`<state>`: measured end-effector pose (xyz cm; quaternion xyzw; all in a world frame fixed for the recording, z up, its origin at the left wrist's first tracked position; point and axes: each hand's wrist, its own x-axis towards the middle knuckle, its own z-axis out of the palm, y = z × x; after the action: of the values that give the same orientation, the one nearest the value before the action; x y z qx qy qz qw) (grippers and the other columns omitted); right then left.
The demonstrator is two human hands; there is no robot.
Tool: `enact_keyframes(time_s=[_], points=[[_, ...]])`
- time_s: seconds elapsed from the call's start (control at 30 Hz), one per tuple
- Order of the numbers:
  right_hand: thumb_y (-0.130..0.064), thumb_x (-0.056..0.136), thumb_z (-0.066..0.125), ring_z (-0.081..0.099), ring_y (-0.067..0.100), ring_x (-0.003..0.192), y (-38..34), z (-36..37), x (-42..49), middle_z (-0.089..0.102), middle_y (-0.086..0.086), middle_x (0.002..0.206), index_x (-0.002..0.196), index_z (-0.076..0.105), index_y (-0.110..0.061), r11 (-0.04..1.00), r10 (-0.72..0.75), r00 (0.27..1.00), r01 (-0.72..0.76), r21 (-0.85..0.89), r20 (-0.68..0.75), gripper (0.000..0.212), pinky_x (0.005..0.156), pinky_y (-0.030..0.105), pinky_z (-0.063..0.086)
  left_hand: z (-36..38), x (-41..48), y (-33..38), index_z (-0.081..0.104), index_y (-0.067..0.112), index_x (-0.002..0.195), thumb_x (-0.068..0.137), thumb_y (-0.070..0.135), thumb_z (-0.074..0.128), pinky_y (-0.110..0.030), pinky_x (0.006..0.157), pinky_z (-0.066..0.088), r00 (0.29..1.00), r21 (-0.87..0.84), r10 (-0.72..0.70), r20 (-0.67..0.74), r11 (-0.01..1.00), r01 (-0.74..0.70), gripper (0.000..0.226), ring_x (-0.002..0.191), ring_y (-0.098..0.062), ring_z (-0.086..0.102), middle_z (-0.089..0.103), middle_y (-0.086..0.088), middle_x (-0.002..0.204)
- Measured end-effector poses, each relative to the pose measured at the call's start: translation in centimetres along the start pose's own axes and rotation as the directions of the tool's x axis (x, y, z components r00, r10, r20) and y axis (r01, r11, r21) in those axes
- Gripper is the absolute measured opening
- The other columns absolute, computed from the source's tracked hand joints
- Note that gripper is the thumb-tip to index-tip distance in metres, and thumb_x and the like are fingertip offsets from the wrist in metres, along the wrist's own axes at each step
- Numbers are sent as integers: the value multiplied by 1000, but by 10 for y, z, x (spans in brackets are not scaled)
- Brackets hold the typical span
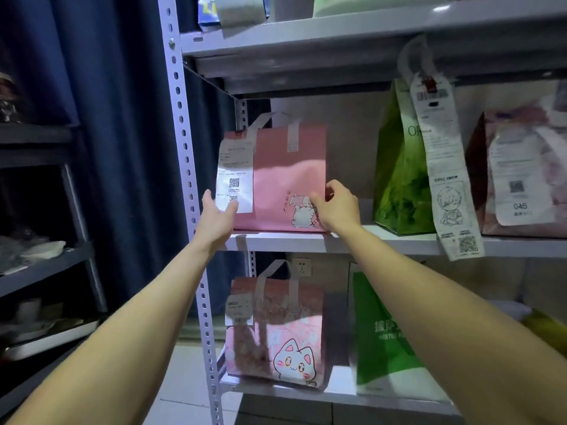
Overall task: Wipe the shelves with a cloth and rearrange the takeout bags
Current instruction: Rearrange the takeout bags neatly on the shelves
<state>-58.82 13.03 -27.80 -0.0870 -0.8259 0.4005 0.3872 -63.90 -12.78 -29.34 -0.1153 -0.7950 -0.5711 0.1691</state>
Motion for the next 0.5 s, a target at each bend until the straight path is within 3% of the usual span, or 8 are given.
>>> enact_keyframes(time_s=[0.1,0.17,0.23,0.33,0.4,0.5], points=[[-27,104,64,67,20,83,3,-6,-6,63,-10,85,94,58,-18,1000,-19,1000,19,7,-23,15,58,25,49,4,0,1,34,20,164,108,43,53,-57,113,51,998,-13,48,-46,999,-49,63,136,-26,59,50,-1,161],[-23,105,61,67,20,82,3,-13,-12,64,-8,85,91,56,-17,999,-28,999,28,14,-27,16,60,31,54,5,-3,-3,49,19,153,107,39,55,-54,110,53,990,-18,113,-84,993,-115,50,129,-24,62,60,-1,146],[-22,105,60,66,18,80,3,-24,-19,67,-2,86,89,53,-17,999,-34,999,35,30,-38,19,58,30,55,7,-7,-6,52,20,148,106,41,57,-50,107,55,985,-20,131,-114,991,-135,47,127,-22,61,59,-1,143],[-21,105,60,62,12,72,2,-36,-33,66,-4,83,86,52,-18,996,-68,996,71,59,-51,21,51,15,48,9,-18,-10,53,26,138,107,47,56,-37,91,55,975,-49,147,-167,986,-157,37,119,-14,63,64,8,131],[-21,106,59,63,11,75,0,-47,-41,66,-7,84,90,54,-17,994,-81,995,85,72,-57,17,53,22,48,13,-28,-7,54,27,130,108,48,57,-27,81,50,962,-89,172,-210,977,-194,31,113,-4,64,67,16,119],[-22,106,60,59,4,70,-4,-66,-54,64,-10,80,89,54,-20,986,-112,990,121,113,-86,18,53,20,40,16,-44,2,57,21,119,108,50,58,-23,75,45,945,-149,185,-269,962,-230,31,96,8,62,66,16,107]])
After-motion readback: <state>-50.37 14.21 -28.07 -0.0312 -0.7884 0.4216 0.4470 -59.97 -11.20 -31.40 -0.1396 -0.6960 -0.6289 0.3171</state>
